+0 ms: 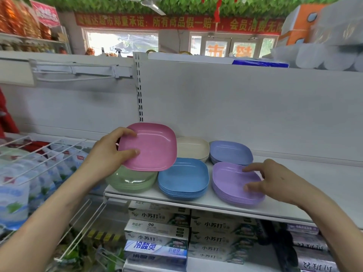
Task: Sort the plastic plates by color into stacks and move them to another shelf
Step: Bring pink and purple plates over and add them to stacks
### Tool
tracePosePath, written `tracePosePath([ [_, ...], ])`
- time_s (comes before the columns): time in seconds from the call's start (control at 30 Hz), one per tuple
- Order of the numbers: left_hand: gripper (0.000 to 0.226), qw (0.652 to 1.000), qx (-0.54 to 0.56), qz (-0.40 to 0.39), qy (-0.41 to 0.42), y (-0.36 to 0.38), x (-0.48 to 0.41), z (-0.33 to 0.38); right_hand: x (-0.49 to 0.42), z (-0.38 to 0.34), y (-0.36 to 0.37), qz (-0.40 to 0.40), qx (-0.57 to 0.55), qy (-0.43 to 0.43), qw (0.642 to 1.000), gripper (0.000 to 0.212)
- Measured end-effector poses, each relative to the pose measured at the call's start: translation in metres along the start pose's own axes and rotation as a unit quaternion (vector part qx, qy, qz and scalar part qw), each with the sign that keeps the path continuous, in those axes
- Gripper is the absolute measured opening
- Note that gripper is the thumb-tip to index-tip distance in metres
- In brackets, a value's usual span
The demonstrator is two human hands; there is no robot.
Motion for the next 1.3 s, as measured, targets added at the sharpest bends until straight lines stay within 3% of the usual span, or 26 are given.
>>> tracePosePath([
  [0.17, 0.043, 1.000, 0.008, -0.007, -0.011, -0.006, -0.017, -0.015, -0.013, -0.043, -0.009, 0.074, -0.014, -0.041, 0.996, 0.043],
  [0.57, 0.039, 0.999, -0.002, -0.037, -0.028, -0.012, -0.073, -0.055, -0.045, -0.139, 0.003, 0.148, -0.066, -0.111, 0.980, 0.028],
  [0.87, 0.046, 0.993, -0.020, -0.110, -0.042, 0.030, -0.132, -0.069, -0.054, -0.142, 0.011, 0.167, -0.056, -0.097, 0.980, 0.022],
  [1.0, 0.058, 0.983, -0.070, -0.157, -0.060, 0.052, -0.149, -0.081, -0.051, -0.134, 0.011, 0.169, -0.056, -0.084, 0.980, 0.020],
  [1.3, 0.059, 0.961, -0.169, -0.215, -0.039, 0.078, -0.157, -0.083, -0.047, -0.125, 0.005, 0.189, -0.067, -0.073, 0.977, 0.018],
])
Point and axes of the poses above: each hand's wrist, its own x-axis away from the middle knuckle, its own y-axis out of the palm, z = x × y, the point moved 10 cm from there along -x, towards the middle knuckle, and after that the axes turned 6 degrees about -y, right-handed, at the moved point
